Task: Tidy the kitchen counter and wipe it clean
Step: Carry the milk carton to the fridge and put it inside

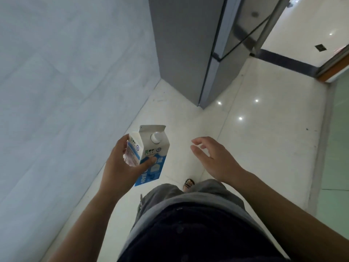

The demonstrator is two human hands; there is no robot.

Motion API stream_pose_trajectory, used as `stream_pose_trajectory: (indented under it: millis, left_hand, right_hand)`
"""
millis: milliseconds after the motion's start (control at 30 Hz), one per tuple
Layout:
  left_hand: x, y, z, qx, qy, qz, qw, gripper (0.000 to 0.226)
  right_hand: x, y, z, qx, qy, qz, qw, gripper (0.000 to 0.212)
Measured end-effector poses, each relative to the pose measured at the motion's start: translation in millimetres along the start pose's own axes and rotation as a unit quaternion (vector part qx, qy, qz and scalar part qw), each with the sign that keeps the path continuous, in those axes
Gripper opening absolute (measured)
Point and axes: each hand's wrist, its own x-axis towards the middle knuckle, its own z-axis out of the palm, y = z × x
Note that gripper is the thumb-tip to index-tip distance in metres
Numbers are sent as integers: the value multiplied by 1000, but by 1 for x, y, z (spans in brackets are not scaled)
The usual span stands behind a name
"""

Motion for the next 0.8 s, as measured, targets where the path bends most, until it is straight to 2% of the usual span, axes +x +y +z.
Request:
stream_pose_trajectory:
  millis: [233, 333, 500, 600, 700, 800]
  left_hand:
    - [143, 41, 11, 10, -10, 22, 1000, 67]
    - [219, 54, 18, 20, -34, 42, 998, 63]
    - [376, 105, 9, 36, -97, 133, 986, 61]
    - [460, 149, -3, 41, -122, 193, 973, 62]
    - [527, 196, -5, 25, -136, 245, 960, 62]
    - [571, 241, 0, -8, -148, 282, 948, 69]
  right_hand:
    - [119, 2, -48, 4, 30, 30, 999, 42]
    - [181, 0, -67, 19, 74, 42, 996, 43]
    - [295, -28, -108, 48, 183, 52, 981, 43]
    - [354, -57, -149, 66, 291, 42, 954, 39]
    - [399, -82, -201, 63, 415, 21, 907, 33]
    - [429, -104, -246, 50, 506, 15, 861, 35]
